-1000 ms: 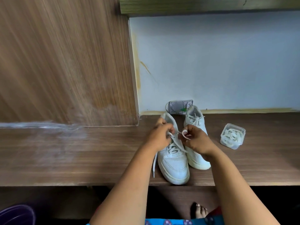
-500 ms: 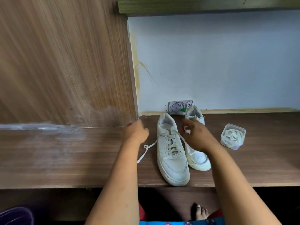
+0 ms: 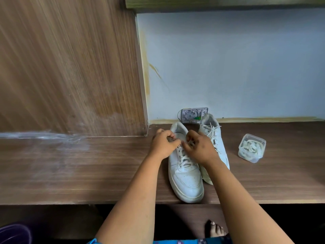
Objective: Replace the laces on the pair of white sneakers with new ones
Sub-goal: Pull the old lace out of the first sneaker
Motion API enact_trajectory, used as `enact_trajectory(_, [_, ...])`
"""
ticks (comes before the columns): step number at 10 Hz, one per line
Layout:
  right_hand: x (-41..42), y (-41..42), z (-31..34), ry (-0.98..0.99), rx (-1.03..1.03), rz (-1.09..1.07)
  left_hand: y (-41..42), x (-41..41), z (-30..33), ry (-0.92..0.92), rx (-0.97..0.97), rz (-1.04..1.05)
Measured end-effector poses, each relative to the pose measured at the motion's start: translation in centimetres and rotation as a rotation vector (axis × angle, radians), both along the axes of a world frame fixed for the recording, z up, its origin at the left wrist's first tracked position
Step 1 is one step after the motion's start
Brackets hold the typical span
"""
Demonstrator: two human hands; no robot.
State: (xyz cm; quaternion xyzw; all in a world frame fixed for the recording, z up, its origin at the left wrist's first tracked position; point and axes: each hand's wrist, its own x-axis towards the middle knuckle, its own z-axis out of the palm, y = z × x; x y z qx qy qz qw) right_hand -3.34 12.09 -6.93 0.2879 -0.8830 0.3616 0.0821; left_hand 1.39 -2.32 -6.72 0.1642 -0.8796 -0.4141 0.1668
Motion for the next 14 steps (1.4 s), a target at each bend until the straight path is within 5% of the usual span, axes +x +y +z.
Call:
enact_trajectory(1, [-0.2,0.1,-0.2,-0.093,-0.082,-0.031,-0.3,0.4,-0.2,0.025,0.401,0.029])
enact_trajectory(2, [0.1,0.1,-0.3,-0.173,-0.158,-0.038,-0.3,0.5,-0.4,0.025,0.6,0.064])
enact_trajectory(4, [1.1,-2.2,0.4,-0.027,0.305,-0.029,0.3,0.1,0.4,-0.11,0.672,0.173])
enact_trajectory(5, [0.8,-2.9,0.2,-0.125,0.329,-0.055,0.5,0.3,0.8,-0.118,0.724,0.19])
enact_trajectory(7, [-0.1,-0.3,1.3,-1.293,-1.108,0.127,-0.5,0.0,0.5,-0.198,0.598,0.172])
enact_trajectory(8, [0.8,-0.4,1.9,-1.284,-1.216,0.061,-0.3,-0.1,0.5,-0.219,0.611,0.187])
enact_trajectory(10, [-0.1,-1.4,-0.2,0.035,0.068,-0.044,0.0,-0.1,0.2,-0.159,0.582,0.21])
enact_trajectory(11, [0.1,-1.8,-0.7,0.078,0.269,-0.009,0.0,0.0,0.2,-0.147,0.599,0.215])
enact_trajectory(12, [0.3,-1.8,0.2,-0.362,-0.348,-0.074,-0.4,0.1,0.1,-0.175,0.585,0.18])
enact_trajectory(13, [0.0,-0.4,2.3,-1.13,-1.402,-0.069,-0.3,0.2,0.2,-0.198,0.535,0.127])
enact_trajectory(14, [0.5,0.2,3.7,-1.149,-1.524,0.0,-0.2,0.1,0.0,-0.193,0.504,0.133])
